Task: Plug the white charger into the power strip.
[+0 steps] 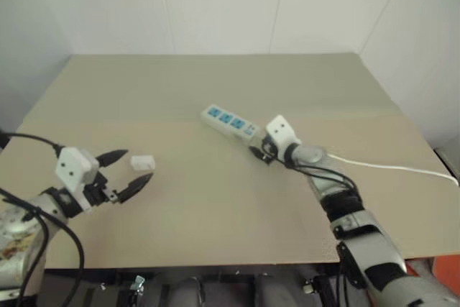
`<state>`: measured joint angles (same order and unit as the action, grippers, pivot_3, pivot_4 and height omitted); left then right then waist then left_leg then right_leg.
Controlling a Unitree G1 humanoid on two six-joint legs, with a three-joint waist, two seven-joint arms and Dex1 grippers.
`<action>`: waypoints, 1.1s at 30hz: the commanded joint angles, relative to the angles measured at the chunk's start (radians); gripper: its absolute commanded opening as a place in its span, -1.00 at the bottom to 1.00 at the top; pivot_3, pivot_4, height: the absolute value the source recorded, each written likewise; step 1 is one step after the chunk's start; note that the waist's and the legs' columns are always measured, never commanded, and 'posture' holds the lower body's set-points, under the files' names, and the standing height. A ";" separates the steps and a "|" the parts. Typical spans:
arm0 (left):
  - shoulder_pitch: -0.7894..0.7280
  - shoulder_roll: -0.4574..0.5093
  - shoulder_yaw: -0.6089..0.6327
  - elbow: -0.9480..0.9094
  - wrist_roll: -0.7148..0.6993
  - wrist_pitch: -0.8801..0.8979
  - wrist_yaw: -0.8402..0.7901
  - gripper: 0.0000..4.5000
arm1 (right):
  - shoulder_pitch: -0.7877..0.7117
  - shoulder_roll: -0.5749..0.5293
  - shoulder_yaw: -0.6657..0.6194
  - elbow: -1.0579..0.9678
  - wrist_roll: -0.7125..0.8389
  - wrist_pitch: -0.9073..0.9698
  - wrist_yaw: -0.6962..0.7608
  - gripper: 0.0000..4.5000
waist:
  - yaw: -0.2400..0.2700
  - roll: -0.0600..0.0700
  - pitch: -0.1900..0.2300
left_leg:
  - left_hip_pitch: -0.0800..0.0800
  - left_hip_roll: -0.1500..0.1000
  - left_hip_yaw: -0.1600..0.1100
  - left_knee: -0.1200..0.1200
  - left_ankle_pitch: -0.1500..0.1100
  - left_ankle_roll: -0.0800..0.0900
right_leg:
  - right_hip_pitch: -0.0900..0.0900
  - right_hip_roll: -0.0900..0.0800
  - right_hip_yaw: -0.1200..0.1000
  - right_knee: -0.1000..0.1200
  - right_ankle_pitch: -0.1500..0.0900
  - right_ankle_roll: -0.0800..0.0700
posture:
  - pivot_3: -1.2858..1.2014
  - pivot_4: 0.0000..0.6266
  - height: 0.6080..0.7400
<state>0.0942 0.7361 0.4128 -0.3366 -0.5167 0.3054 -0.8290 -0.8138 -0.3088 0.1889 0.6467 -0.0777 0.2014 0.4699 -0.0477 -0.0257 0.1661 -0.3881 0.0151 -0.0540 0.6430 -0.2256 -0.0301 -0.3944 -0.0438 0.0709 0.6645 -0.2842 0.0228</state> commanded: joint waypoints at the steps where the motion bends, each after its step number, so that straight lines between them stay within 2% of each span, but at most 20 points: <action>1: 0.017 -0.007 0.031 -0.045 -0.022 -0.001 0.009 1.00 | -0.038 -0.011 -0.012 0.084 -0.021 -0.032 -0.006 0.99 | -0.001 0.000 0.000 | 0.000 0.000 0.000 0.000 0.000 0.000 | 0.000 0.000 0.000 0.000 0.000 0.000 | 0.03 -0.52 1.00; 4: 0.027 -0.009 0.035 -0.055 -0.025 0.003 0.013 1.00 | -0.056 -0.016 -0.007 0.133 -0.022 -0.042 0.019 0.76 | 0.000 0.000 0.000 | 0.001 0.000 0.000 0.000 0.000 0.000 | 0.001 0.000 0.000 0.000 0.000 0.000 | 0.03 -0.52 1.00; 9: 0.040 -0.010 0.037 -0.070 -0.032 0.006 0.018 1.00 | -0.060 -0.027 -0.006 0.158 -0.018 -0.018 0.086 0.03 | 0.001 0.000 0.000 | 0.002 0.000 0.000 0.000 0.000 0.000 | 0.002 0.000 0.000 0.000 0.000 0.000 | 0.03 -0.52 1.00; 16: 0.063 -0.011 0.040 -0.090 -0.044 0.006 0.024 1.00 | -0.001 -0.066 -0.020 0.061 0.006 0.010 0.196 -0.99 | 0.000 0.000 0.000 | 0.002 0.000 0.000 0.000 0.000 0.000 | 0.003 0.000 -0.001 -0.001 0.000 0.000 | 0.03 -0.52 1.00; 22: 0.059 -0.009 0.030 -0.086 -0.048 0.006 0.028 1.00 | 0.051 -0.083 -0.026 -0.080 0.022 0.063 0.243 -0.99 | 0.000 0.000 0.000 | 0.003 0.000 0.000 0.000 0.000 0.000 | 0.004 0.000 -0.001 -0.001 0.000 0.000 | 0.03 -0.52 1.00; 29: 0.058 -0.004 0.030 -0.088 -0.067 0.019 0.015 1.00 | 0.270 -0.183 -0.051 -0.578 0.188 0.168 0.452 -0.99 | 0.002 0.000 0.000 | -0.001 0.001 -0.001 0.000 0.000 0.000 | 0.001 0.000 -0.001 -0.001 0.000 0.000 | 0.03 -0.52 1.00; 33: 0.056 -0.007 0.027 -0.106 -0.087 0.038 0.010 1.00 | 0.405 -0.248 -0.046 -0.731 0.232 0.148 0.523 -0.99 | -0.002 0.000 0.000 | -0.001 0.001 -0.001 0.000 0.000 0.000 | 0.000 0.000 -0.001 -0.001 0.000 0.000 | 0.03 -0.52 1.00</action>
<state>0.1551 0.7250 0.4186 -0.4041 -0.5774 0.3391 -0.8143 -0.4223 -0.5481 0.1554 0.0004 0.1101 0.3735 0.9620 -0.0502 -0.0260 0.1660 -0.3882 0.0161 -0.0546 0.6427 -0.2257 -0.0301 -0.3937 -0.0434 0.0703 0.6637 -0.2844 0.0231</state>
